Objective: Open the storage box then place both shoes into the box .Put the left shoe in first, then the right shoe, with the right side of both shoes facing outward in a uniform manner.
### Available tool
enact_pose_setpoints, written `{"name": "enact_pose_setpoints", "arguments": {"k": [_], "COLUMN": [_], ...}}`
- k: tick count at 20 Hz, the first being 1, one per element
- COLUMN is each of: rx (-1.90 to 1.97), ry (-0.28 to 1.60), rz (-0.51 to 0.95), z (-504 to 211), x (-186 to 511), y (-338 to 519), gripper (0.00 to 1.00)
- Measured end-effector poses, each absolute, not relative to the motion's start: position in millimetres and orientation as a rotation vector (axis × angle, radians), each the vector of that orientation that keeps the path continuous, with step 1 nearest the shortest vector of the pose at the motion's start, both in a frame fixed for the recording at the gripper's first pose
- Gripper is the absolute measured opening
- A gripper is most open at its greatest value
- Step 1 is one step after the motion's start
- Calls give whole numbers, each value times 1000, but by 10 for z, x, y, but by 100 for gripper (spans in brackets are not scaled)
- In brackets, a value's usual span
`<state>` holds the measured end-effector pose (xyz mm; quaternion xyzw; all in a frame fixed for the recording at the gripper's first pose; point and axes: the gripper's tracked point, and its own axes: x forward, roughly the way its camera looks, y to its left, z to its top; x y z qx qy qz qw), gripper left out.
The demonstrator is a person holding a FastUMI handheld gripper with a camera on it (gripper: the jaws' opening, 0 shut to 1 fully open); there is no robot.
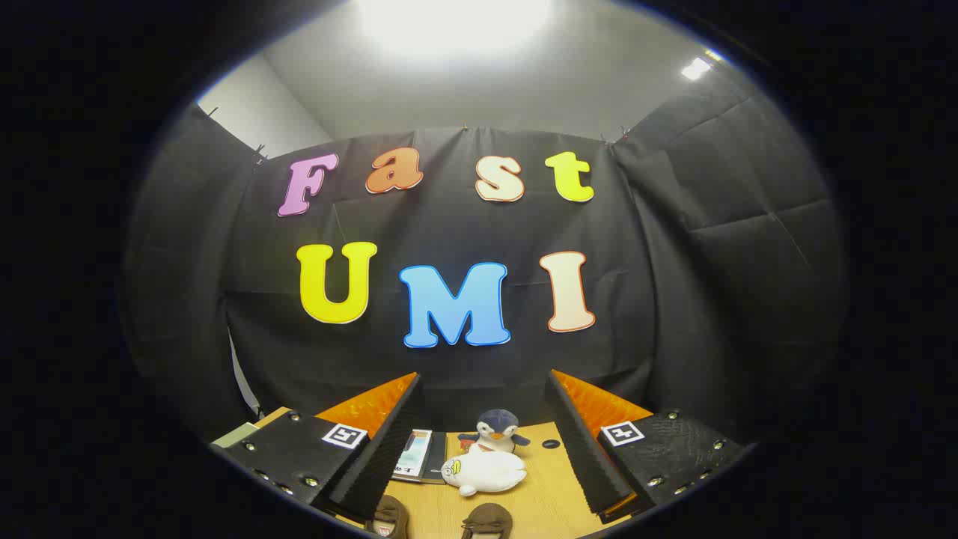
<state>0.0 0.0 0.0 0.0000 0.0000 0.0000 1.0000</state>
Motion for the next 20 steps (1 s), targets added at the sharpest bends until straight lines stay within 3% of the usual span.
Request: {"name": "enact_pose_setpoints", "arguments": {"k": [20], "rx": [-18], "ry": [-22], "rz": [83], "z": [0], "x": [115], "y": [375], "gripper": [98]}}
